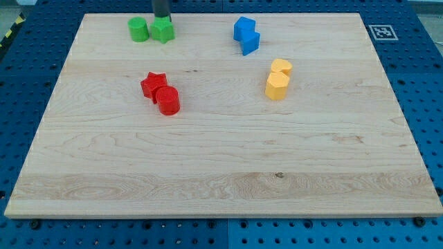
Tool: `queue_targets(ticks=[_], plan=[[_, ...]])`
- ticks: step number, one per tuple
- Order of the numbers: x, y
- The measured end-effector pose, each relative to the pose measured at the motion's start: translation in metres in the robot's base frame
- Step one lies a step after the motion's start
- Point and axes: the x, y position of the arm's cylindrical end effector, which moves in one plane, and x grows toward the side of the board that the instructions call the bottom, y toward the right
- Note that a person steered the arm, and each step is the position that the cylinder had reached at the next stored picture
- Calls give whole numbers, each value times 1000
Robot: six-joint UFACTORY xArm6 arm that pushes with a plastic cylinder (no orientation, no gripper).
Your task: Move the green circle left to the green star
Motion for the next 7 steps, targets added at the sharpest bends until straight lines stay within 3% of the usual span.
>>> queue_targets(ticks=[1,3,7], plan=[[15,-5],[-27,-3],[-2,-23]])
